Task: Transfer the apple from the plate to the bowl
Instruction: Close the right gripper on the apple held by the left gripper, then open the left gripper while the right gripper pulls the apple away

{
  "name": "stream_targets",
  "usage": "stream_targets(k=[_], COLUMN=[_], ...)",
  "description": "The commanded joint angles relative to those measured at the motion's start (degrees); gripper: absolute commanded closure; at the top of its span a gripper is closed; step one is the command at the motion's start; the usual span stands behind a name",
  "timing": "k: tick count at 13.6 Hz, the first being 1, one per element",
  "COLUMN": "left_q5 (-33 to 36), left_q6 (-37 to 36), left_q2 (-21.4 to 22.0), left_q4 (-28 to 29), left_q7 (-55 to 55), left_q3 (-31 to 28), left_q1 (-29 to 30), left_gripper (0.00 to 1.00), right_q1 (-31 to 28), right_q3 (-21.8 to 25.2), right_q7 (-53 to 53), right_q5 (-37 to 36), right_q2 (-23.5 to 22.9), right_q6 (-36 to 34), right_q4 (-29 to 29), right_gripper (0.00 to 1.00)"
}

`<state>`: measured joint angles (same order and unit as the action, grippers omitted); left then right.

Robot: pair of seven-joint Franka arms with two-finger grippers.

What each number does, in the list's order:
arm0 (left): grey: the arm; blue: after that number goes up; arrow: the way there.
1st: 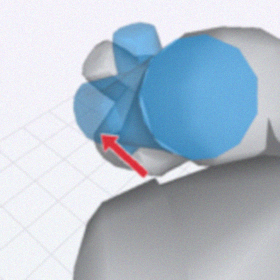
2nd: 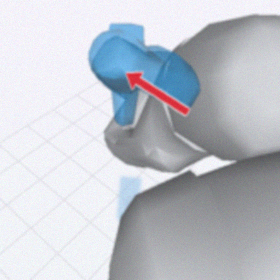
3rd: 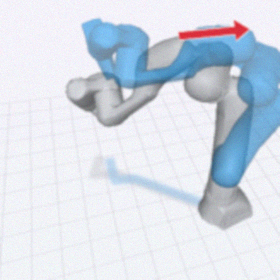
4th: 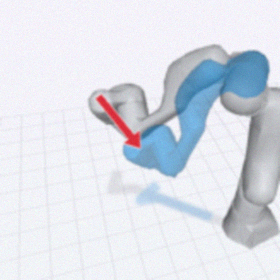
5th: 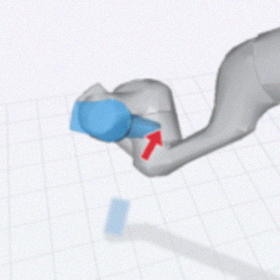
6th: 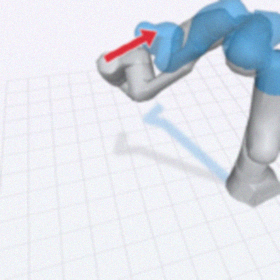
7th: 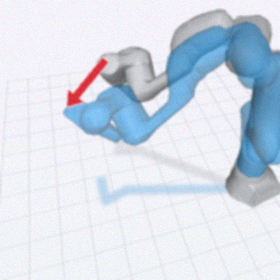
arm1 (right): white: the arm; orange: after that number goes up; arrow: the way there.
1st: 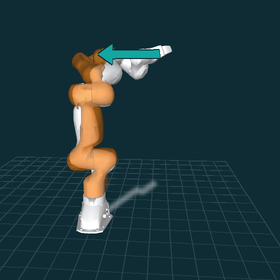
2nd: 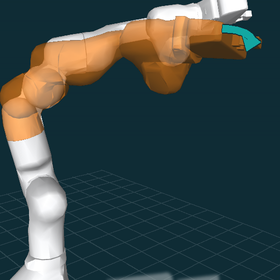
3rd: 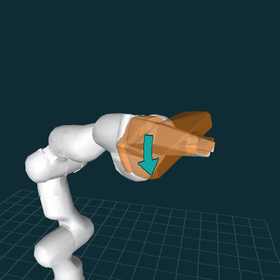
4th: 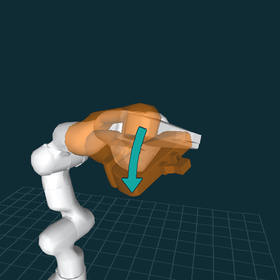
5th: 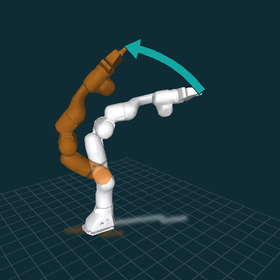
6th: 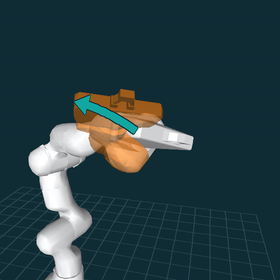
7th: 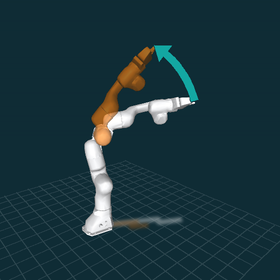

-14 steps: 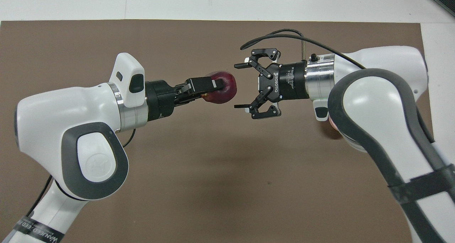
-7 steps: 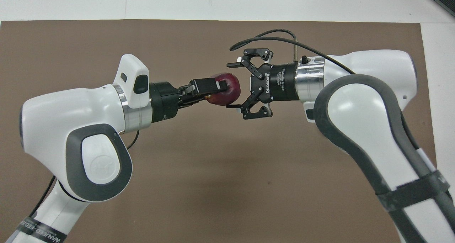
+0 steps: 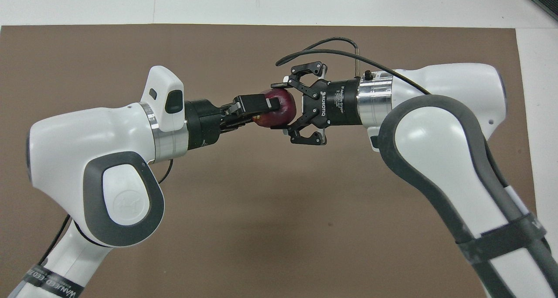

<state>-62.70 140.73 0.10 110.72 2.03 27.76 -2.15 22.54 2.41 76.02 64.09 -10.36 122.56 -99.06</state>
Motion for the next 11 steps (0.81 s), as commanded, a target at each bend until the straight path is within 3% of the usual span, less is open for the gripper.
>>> stream_targets(k=[1, 3, 7, 9, 10, 11], left_q5=[-0.84, -0.84, -0.84, -0.67, -0.58, -0.58], left_q6=[-0.45, -1.07, -1.33, -1.25, -1.33, -1.25], left_q2=[-0.19, -0.19, -0.19, -0.10, -0.10, -0.10], left_q4=[-1.29, -1.12, -1.12, -1.12, -1.12, -1.12], left_q7=[2.01, 2.10, 2.19, 2.19, 2.28, 2.36], left_q3=[0.72, 0.72, 0.72, 0.63, 0.63, 0.63], left_q1=[-0.84, -0.75, -0.75, -0.75, -0.75, -0.75], left_gripper=[0.94, 0.77, 0.72, 0.20, 0.16, 0.00], right_q1=[-0.92, -1.36, -4.95, -6.20, -6.28, -6.89], right_q3=[-0.39, -0.30, -0.13, -0.13, -0.04, -0.04], right_q7=[-0.87, -4.02, -9.74, -12.82, -13.78, -15.36], right_q5=[0.86, 0.51, -1.24, -7.11, -10.27, -13.09], right_q2=[-0.28, -0.28, -0.10, 0.25, 0.25, 0.25], right_q6=[0.66, -0.22, -5.12, -8.82, -10.14, -11.11], right_q4=[0.18, 0.36, 0.18, -0.25, -0.34, -0.43], right_gripper=[1.00, 1.00, 1.00, 1.00, 1.00, 1.00])
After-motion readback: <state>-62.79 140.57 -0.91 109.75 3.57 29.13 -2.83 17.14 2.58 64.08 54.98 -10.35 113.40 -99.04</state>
